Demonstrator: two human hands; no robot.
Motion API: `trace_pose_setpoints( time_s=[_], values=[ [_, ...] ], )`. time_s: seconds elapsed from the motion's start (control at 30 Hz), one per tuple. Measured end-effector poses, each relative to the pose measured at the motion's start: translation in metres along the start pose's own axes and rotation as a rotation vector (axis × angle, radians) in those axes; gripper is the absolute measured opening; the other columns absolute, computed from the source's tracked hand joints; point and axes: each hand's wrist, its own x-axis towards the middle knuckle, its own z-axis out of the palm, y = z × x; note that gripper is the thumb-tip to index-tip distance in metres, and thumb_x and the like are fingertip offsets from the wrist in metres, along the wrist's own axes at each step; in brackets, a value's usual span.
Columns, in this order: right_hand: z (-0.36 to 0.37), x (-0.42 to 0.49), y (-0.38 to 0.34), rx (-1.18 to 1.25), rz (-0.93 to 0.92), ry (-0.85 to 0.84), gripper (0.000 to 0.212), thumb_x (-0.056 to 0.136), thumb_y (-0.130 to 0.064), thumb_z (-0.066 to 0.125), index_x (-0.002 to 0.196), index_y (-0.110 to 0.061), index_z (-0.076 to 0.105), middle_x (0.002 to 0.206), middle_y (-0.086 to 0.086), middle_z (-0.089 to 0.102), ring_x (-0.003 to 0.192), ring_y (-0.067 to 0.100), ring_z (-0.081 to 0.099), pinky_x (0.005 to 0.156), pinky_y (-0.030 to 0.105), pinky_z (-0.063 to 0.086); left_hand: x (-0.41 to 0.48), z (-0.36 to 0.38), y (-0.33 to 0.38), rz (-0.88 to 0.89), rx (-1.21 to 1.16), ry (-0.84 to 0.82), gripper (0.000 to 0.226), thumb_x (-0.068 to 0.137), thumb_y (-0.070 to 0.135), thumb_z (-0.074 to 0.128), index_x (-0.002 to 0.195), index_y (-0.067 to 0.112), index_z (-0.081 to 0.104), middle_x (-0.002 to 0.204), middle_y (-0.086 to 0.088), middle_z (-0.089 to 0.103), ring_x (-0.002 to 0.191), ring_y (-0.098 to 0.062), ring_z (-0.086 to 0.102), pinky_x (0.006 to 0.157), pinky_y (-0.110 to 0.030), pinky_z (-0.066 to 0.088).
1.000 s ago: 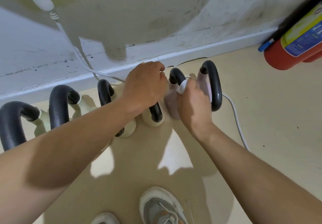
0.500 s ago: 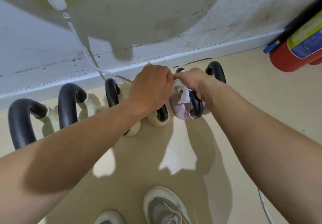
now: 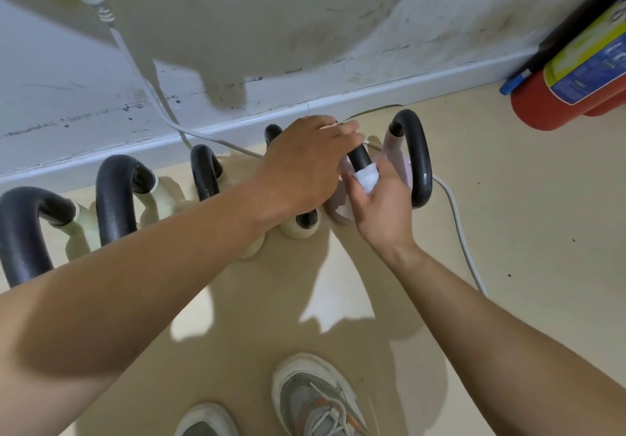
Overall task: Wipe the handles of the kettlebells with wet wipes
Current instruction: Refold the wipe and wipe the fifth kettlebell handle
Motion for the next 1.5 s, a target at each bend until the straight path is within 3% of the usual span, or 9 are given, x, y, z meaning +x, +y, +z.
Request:
trace_pose_setpoints(
  time_s=[0.3, 0.63, 0.73, 0.83, 0.93, 1.1, 1.27, 1.4, 1.5],
  values=[
    [0.012, -0.016, 0.011, 0.219, 0.088, 0.068, 0.023, 0.096, -0.033, 0.068, 0.101, -0.018, 0.051, 0.077, -0.011, 0.059, 0.067, 0.007, 0.058, 0.065, 0.022, 0.047, -0.008, 0.010, -0.001, 0.032, 0.155, -0.108, 0.059, 0.099, 0.022, 0.041, 0.156, 0.023, 0.023, 0.164, 0.011, 0.022, 0.148, -0.019, 0.024, 0.122, -0.040, 0.010],
    [-0.005, -0.027, 0.008, 0.024, -0.035, -0.095, 0.008, 0.101, -0.020, 0.055, 0.093, -0.019, 0.053, 0.083, 0.000, 0.062, 0.072, 0.009, 0.057, 0.065, 0.021, 0.048, -0.043, -0.022, 0.070, -0.403, -0.504, -0.198, 0.023, 0.095, 0.018, 0.048, 0.110, 0.020, 0.065, 0.110, -0.003, 0.069, 0.100, -0.020, 0.064, 0.091, -0.040, 0.052],
    [-0.006, -0.040, 0.030, 0.180, -0.058, -0.077, 0.035, 0.109, -0.036, 0.037, 0.091, -0.019, 0.061, 0.076, -0.004, 0.063, 0.074, 0.008, 0.064, 0.071, 0.021, 0.054, -0.054, 0.009, 0.102, -0.562, -0.665, -0.101, 0.027, 0.100, 0.015, 0.044, 0.119, 0.018, 0.062, 0.114, -0.004, 0.069, 0.108, -0.021, 0.064, 0.089, -0.032, 0.050],
    [0.005, -0.044, 0.062, 0.078, -0.187, -0.176, 0.043, 0.096, -0.068, 0.043, 0.128, -0.044, 0.057, 0.122, -0.019, 0.059, 0.121, 0.011, 0.054, 0.100, 0.028, 0.041, -0.051, 0.035, 0.123, -0.766, -0.967, 0.005, 0.033, 0.106, 0.013, 0.036, 0.133, 0.002, 0.051, 0.129, -0.018, 0.060, 0.129, -0.031, 0.053, 0.093, -0.022, 0.044],
    [-0.006, -0.053, 0.057, -0.011, -0.111, -0.169, 0.036, 0.106, -0.053, 0.040, 0.091, -0.033, 0.067, 0.084, -0.020, 0.061, 0.085, 0.004, 0.058, 0.079, 0.023, 0.049, -0.046, 0.072, 0.126, -0.876, -1.071, 0.217, 0.033, 0.103, 0.027, 0.047, 0.135, 0.023, 0.055, 0.116, 0.010, 0.068, 0.110, -0.009, 0.063, 0.096, -0.024, 0.049],
    [-0.009, -0.077, 0.054, 0.102, 0.007, -0.140, 0.032, 0.092, -0.063, 0.047, 0.119, -0.049, 0.055, 0.103, -0.036, 0.059, 0.098, -0.009, 0.061, 0.077, 0.016, 0.048, -0.039, 0.104, 0.139, -0.827, -1.132, 0.399, 0.034, 0.102, 0.029, 0.050, 0.136, 0.034, 0.052, 0.109, 0.018, 0.070, 0.100, 0.005, 0.063, 0.083, -0.008, 0.045],
    [-0.033, -0.069, 0.049, 0.323, -0.060, -0.264, 0.028, 0.107, -0.030, 0.048, 0.127, -0.029, 0.068, 0.119, -0.011, 0.070, 0.114, 0.007, 0.065, 0.092, 0.020, 0.053, -0.037, 0.113, 0.122, -0.776, -1.209, 0.409, 0.035, 0.099, 0.022, 0.056, 0.132, 0.034, 0.052, 0.112, 0.023, 0.069, 0.102, 0.009, 0.062, 0.083, -0.010, 0.046],
    [-0.044, -0.066, 0.050, 0.464, -0.033, -0.291, 0.077, 0.095, -0.001, 0.050, 0.161, -0.020, 0.017, 0.161, 0.004, 0.041, 0.148, 0.026, 0.039, 0.120, 0.056, 0.033, -0.029, 0.112, 0.106, -0.768, -1.321, 0.419, 0.039, 0.090, 0.011, 0.057, 0.123, 0.030, 0.057, 0.112, 0.017, 0.072, 0.105, -0.001, 0.066, 0.086, -0.021, 0.047],
    [-0.040, -0.068, 0.057, 0.531, 0.075, -0.287, 0.082, 0.094, 0.020, 0.042, 0.162, -0.017, 0.015, 0.163, 0.001, 0.038, 0.151, 0.020, 0.035, 0.118, 0.063, 0.030, -0.028, 0.113, 0.100, -0.711, -1.360, 0.412, 0.037, 0.092, 0.005, 0.055, 0.120, 0.029, 0.057, 0.113, 0.012, 0.073, 0.109, -0.003, 0.066, 0.089, -0.020, 0.047]
  ],
)
